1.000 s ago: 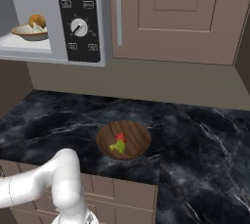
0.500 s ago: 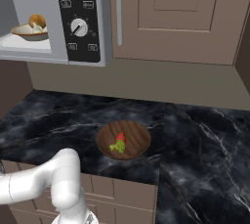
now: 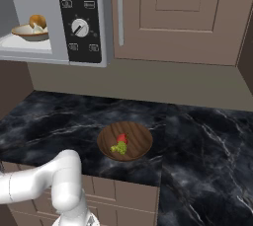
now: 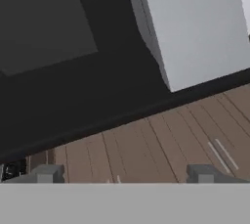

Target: Place the bowl containing the garlic and potato in the microwave. Close the microwave door and press the start button to microwave the meal.

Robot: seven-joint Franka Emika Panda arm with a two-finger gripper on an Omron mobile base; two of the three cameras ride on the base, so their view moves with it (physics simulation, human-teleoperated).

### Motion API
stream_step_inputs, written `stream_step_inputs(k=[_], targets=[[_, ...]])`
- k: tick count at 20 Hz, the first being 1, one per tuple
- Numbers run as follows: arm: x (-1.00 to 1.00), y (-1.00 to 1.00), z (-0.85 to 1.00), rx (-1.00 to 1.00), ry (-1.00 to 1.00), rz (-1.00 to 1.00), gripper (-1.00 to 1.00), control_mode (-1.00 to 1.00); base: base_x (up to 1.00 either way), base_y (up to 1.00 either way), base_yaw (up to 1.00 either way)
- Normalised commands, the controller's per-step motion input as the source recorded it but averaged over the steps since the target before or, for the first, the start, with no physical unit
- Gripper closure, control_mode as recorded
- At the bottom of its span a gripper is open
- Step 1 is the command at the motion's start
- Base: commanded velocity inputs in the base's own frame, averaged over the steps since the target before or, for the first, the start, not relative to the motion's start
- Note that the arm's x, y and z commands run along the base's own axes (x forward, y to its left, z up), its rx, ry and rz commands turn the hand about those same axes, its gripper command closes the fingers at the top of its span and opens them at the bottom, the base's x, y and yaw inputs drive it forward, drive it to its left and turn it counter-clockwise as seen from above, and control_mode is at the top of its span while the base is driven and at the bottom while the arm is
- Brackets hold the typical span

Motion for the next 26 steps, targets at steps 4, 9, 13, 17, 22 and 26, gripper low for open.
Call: stream_step_inputs(k=[4, 9, 13, 17, 22, 26], targets=[[0.0, -0.51, 0.38, 0.13, 0.21, -0.02, -1.0, -1.0, 0.0, 0.0, 0.0], [-0.01, -0.93, 0.5, 0.19, 0.17, 0.0, -1.0, -1.0, 0.0, 0.0, 0.0], [-0.04, -1.0, 0.67, 0.23, 0.19, 0.0, -1.0, -1.0, 0.0, 0.0, 0.0], [-0.01, -1.0, 0.7, 0.23, 0.22, 0.0, -1.0, -1.0, 0.0, 0.0, 0.0], [0.11, -0.98, 0.72, 0.2, 0.29, 0.0, -1.0, -1.0, 0.0, 0.0, 0.0], [0.32, -0.89, 0.82, 0.18, 0.36, 0.02, -1.0, -1.0, 0.0, 0.0, 0.0]])
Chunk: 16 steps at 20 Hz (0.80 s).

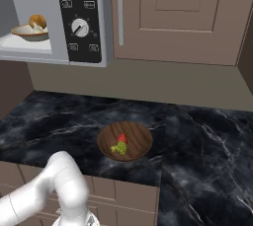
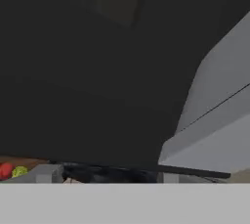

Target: Place the bowl containing the garlic and potato in the microwave. Close the microwave door and press the start button to microwave the meal.

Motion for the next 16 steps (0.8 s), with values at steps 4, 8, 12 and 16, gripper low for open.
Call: stream_step_inputs(k=[4, 8, 12, 16], targets=[[0.38, -0.94, 0.92, 0.17, 0.41, 0.03, -1.0, -1.0, 0.0, 0.0, 0.0], [0.46, -0.9, 0.96, 0.17, 0.44, 0.03, -1.0, -1.0, 0.0, 0.0, 0.0], [0.48, -0.85, 1.0, 0.16, 0.48, 0.02, -1.0, -1.0, 0.0, 0.0, 0.0], [0.51, -0.88, 1.0, 0.16, 0.5, 0.05, -1.0, -1.0, 0.0, 0.0, 0.0]])
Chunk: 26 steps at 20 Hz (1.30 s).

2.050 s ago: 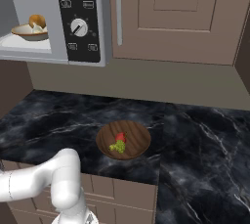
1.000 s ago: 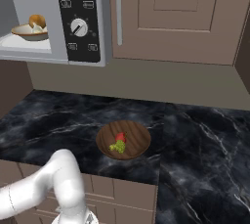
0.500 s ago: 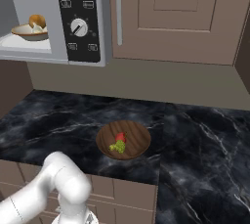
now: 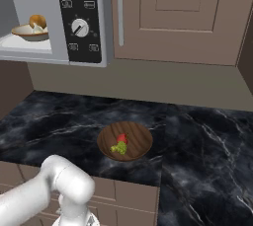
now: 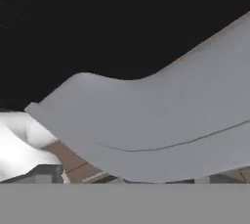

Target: Place the bowl containing the garlic and potato in the microwave. Close the microwave door and press the start button to microwave the meal.

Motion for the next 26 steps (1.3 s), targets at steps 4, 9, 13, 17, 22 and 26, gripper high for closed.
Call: stream_step_inputs(k=[4, 9, 13, 17, 22, 26], targets=[[0.66, -0.89, 0.96, 0.19, 0.43, 0.13, -1.0, -1.0, 0.0, 0.0, 0.0], [0.87, -0.91, 0.69, 0.26, 0.21, 0.26, -1.0, -1.0, 0.0, 0.0, 0.0], [1.0, -0.81, 0.19, 0.35, 0.01, 0.35, -1.0, -1.0, 0.0, 0.0, 0.0], [1.0, -0.63, 0.0, 0.39, -0.11, 0.39, -1.0, -1.0, 0.0, 0.0, 0.0], [1.0, -0.28, 0.0, 0.36, -0.29, 0.37, -1.0, -1.0, 0.0, 0.0, 0.0], [1.0, -0.03, -0.24, 0.28, -0.58, 0.3, -1.0, -1.0, 0.0, 0.0, 0.0]])
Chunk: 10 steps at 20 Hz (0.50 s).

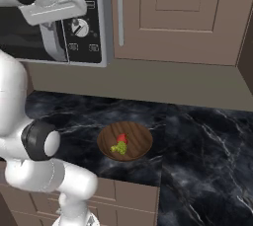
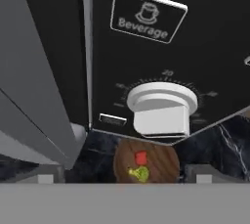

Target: Place the bowl containing the garlic and potato in the microwave. Close the microwave door and press the start button to microwave the meal.

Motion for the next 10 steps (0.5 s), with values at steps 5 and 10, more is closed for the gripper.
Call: stream_step_inputs(k=[5, 10], targets=[[1.0, 0.1, -0.65, 0.13, -0.75, 0.16, -1.0, -1.0, 0.0, 0.0, 0.0], [1.0, 0.58, -0.77, 0.0, -0.66, 0.02, -1.0, -1.0, 0.0, 0.0, 0.0]])
